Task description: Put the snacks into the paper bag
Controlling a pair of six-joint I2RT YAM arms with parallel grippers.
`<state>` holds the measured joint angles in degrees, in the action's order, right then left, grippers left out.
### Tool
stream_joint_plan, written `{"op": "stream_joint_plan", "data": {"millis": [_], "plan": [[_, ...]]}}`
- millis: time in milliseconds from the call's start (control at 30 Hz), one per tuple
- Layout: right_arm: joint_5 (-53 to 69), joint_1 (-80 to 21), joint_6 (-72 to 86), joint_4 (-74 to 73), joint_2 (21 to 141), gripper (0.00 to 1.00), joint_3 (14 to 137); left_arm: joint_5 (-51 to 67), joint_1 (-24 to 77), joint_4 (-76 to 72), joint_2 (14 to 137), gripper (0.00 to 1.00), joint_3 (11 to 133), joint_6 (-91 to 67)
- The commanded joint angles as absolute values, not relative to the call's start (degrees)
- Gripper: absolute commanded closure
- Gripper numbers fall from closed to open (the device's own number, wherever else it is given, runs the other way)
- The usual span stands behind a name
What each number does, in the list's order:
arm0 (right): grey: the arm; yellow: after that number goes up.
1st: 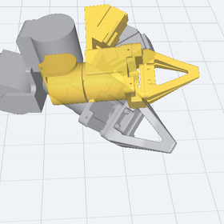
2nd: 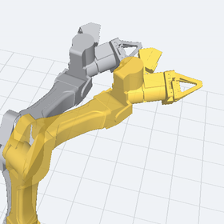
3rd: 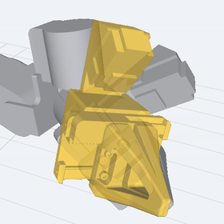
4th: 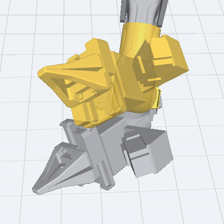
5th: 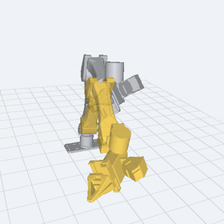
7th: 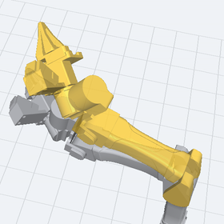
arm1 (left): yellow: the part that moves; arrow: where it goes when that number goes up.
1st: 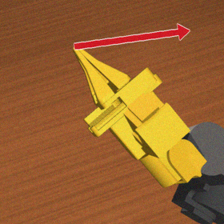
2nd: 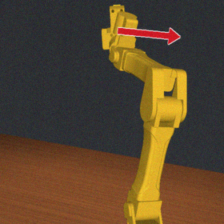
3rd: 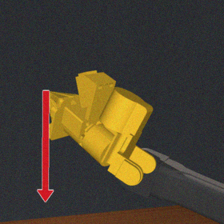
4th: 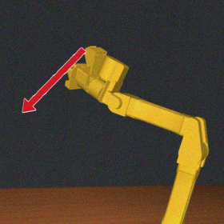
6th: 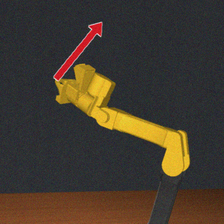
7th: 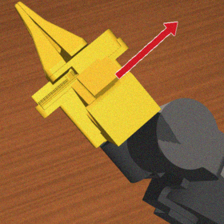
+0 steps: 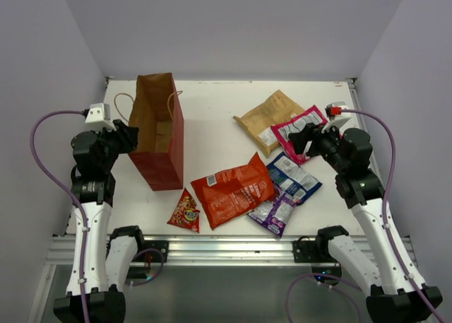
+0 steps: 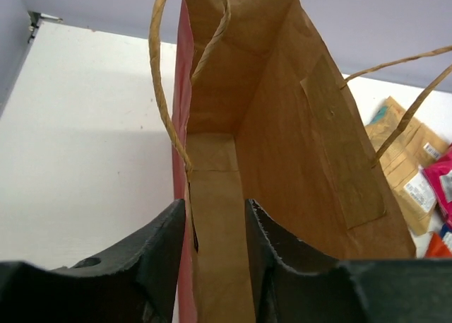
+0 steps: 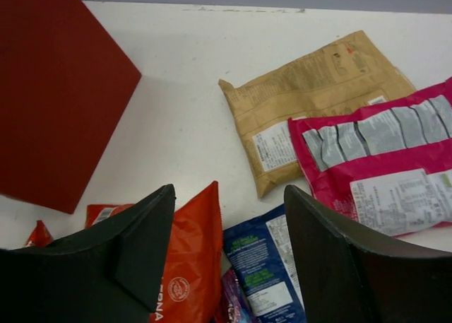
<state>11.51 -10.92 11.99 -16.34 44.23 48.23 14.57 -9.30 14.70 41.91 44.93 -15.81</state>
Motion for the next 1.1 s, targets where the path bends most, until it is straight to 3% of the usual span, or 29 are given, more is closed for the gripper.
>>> {"op": "stream_joint_plan", "data": {"millis": [0,33,133,233,567,1067], "plan": [[18.09,-11.07,13.26,-11.80,45.87,0.33,46.68,15.73,-9.14,14.42,42.63,0.63,47.64,-15.91],[22.63,-11.16,13.71,-10.47,46.92,0.27,45.97,15.91,-9.14,14.50,43.06,0.74,47.72,-15.82],[28.54,-12.30,17.57,-3.27,48.69,0.28,42.64,15.91,-9.14,14.50,43.50,0.91,47.99,-15.56],[27.78,-17.82,20.21,3.24,51.32,0.29,40.08,15.73,-9.14,14.50,43.42,0.96,47.99,-15.38],[12.67,-50.59,20.04,10.80,71.26,0.36,43.67,15.03,-9.05,14.94,43.33,1.00,47.99,-14.50],[7.20,-63.89,18.81,13.09,91.21,0.37,53.78,14.42,-8.35,15.03,42.45,1.00,47.55,-13.80]]}}
